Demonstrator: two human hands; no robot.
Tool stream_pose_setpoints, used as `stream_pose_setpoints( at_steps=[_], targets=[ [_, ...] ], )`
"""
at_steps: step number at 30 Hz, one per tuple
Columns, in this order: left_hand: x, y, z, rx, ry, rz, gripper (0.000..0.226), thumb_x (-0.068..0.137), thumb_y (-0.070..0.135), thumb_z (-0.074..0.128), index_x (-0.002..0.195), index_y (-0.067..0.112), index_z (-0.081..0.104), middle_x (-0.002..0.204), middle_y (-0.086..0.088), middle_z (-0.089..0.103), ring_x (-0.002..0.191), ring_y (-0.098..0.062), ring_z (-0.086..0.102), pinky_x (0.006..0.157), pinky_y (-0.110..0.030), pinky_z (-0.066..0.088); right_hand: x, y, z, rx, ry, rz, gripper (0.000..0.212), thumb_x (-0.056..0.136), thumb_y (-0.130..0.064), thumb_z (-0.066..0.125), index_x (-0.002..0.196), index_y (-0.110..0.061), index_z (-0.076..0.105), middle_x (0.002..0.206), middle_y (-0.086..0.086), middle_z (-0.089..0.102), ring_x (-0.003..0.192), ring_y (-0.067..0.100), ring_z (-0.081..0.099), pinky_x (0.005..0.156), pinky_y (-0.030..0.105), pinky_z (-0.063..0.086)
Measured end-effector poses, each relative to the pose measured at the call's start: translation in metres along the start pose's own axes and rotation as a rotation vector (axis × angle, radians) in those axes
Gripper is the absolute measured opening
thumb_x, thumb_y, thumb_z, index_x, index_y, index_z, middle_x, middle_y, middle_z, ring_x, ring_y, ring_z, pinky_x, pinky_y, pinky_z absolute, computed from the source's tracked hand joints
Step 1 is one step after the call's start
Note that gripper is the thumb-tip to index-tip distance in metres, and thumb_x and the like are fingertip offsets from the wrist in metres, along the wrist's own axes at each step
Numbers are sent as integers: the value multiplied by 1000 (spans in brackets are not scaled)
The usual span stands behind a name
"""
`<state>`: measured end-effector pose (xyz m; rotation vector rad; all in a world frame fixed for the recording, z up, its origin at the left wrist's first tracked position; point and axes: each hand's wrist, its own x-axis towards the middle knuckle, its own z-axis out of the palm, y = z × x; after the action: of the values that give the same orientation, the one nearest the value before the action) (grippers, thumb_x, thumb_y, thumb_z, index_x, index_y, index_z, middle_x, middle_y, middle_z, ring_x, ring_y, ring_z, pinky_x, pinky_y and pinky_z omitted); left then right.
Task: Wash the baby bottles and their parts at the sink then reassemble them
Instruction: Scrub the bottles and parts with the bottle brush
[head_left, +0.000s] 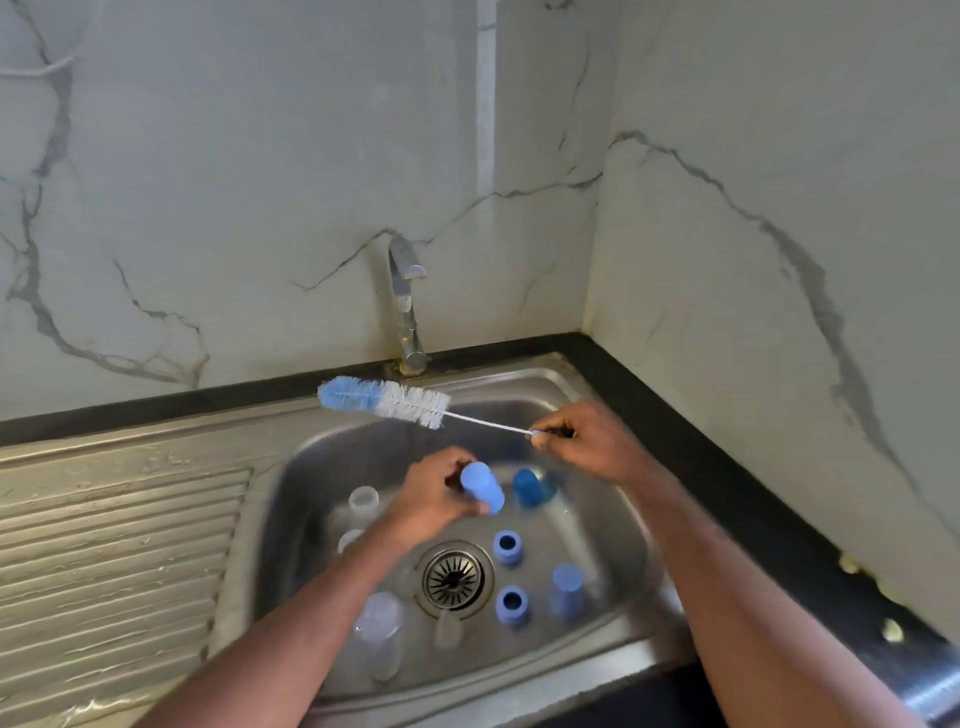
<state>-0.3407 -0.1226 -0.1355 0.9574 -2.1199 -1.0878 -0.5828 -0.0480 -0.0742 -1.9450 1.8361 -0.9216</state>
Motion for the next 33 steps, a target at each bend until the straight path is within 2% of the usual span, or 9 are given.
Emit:
stream_pose_setpoints(
  at_steps=[3, 6, 10, 14, 20, 23, 25, 28, 33],
  targets=[
    [16, 8, 37, 97, -54, -10, 44, 57, 13, 96, 88, 21, 65, 79, 9, 67, 69, -6, 56, 66, -23, 45, -7, 12, 4, 32, 19, 50, 14, 92, -23, 73, 93, -11, 81, 73, 11, 73, 66, 7, 59, 63, 31, 44],
    [30, 5, 65, 130, -95, -29, 42, 59, 10, 94, 90, 19, 68, 77, 7, 65, 66, -4, 53, 60, -17, 43, -2, 18, 3, 56, -15, 79, 14, 89, -21, 76, 100, -15, 82, 89, 1, 79, 85, 10, 72, 81, 35, 54],
    [48, -2, 90, 189, -181, -25, 39, 60, 6, 90, 88, 19, 66, 75, 7, 59, 55, 5, 46, 54, -18, 41, 2, 26, -9, 122, -19, 121, 15, 89, -20, 77, 103, -16, 81, 91, -9, 78, 88, -1, 70, 86, 26, 54],
    [58, -17, 106, 285, -238, -46, 46, 62, 10, 89, 102, 13, 68, 81, 3, 61, 69, -11, 55, 65, -26, 46, 4, 33, -14, 185, 12, 136, 16, 90, -18, 76, 104, -13, 80, 76, -16, 71, 69, -10, 61, 71, 14, 47],
    [59, -26, 122, 282, -314, -65, 48, 65, 9, 88, 102, 19, 59, 88, -1, 61, 77, -16, 57, 69, -28, 48, 6, 35, -10, 123, -32, 163, 14, 87, -26, 79, 100, -24, 82, 88, -12, 77, 86, 5, 70, 84, 30, 54],
    [56, -25, 121, 250, -310, -88, 61, 65, 7, 89, 117, 13, 58, 98, -4, 63, 87, -19, 62, 79, -34, 53, 6, 34, -10, 101, -40, 177, 15, 86, -28, 79, 100, -26, 81, 87, -12, 77, 86, 6, 71, 87, 35, 56],
    [53, -21, 114, 230, -292, -107, 69, 64, 5, 90, 124, 11, 57, 102, -5, 65, 91, -20, 64, 79, -31, 54, 6, 32, -11, 87, -43, 176, 15, 86, -28, 79, 101, -26, 81, 86, -12, 77, 86, 6, 70, 88, 35, 57],
    [46, -14, 98, 202, -238, -108, 68, 61, -2, 90, 120, 10, 60, 101, -8, 65, 83, -15, 59, 66, -21, 50, 3, 30, -12, 71, -50, 185, 16, 86, -28, 79, 101, -27, 81, 86, -13, 77, 86, 4, 70, 89, 36, 58],
    [16, 3, 42, 249, -108, -59, 42, 61, 4, 94, 95, 7, 70, 86, -1, 68, 73, -10, 60, 65, -11, 47, 2, 27, -10, 49, -61, 168, 17, 85, -29, 80, 102, -28, 81, 90, -13, 78, 86, 1, 70, 82, 30, 56]
  ],
)
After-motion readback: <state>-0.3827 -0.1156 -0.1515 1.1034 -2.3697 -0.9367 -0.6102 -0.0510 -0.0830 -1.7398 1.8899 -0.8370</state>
